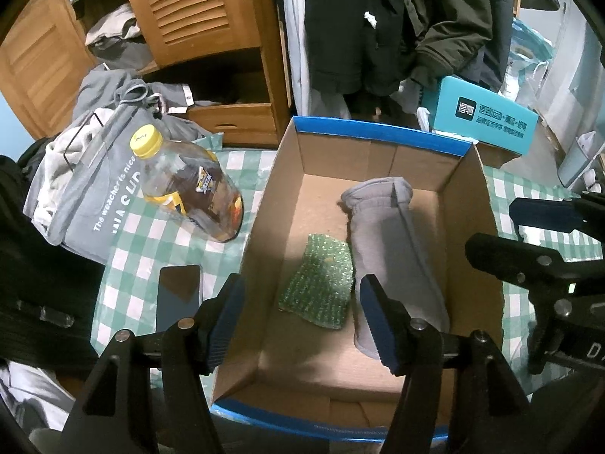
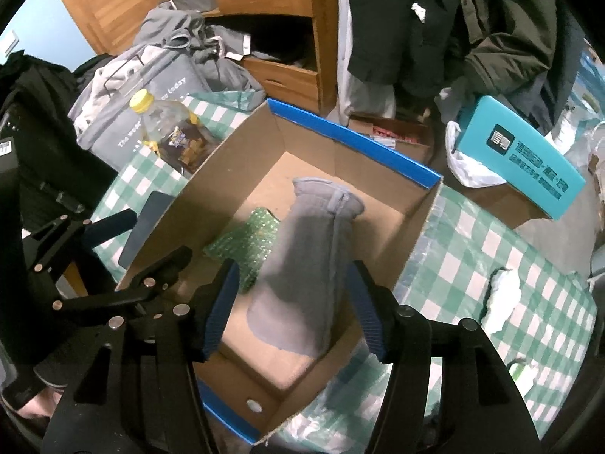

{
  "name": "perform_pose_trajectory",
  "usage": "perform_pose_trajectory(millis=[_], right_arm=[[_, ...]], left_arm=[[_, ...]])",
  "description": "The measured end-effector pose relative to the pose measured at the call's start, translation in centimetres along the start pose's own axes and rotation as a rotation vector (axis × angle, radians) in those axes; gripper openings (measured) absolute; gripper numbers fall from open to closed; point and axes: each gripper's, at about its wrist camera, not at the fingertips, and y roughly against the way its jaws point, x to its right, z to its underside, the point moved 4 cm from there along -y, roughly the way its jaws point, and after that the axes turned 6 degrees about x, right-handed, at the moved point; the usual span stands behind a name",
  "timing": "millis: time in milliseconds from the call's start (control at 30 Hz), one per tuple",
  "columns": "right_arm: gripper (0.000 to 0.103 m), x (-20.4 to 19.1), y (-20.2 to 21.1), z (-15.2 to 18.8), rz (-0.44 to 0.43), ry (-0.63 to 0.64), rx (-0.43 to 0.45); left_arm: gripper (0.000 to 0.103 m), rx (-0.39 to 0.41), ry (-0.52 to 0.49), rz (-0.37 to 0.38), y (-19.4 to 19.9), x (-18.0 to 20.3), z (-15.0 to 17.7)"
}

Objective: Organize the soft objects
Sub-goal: 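Lower and release the sponge and glove into the box with both tools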

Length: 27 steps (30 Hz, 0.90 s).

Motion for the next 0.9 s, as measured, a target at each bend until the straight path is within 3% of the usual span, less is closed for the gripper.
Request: perform_pose_trajectory(millis=[600, 900], right_arm=[[0.062, 2.5, 2.2, 1.4, 0.083, -0.009, 0.03], [0.067, 4.7, 3.3, 2.6, 0.121, -0.036, 0.039]], left_arm=[[0.074, 0.039, -0.05, 0.003, 1.4, 2.0, -0.5], [0.076, 0.036, -0.089, 0.012, 1.6, 4.2, -0.6]])
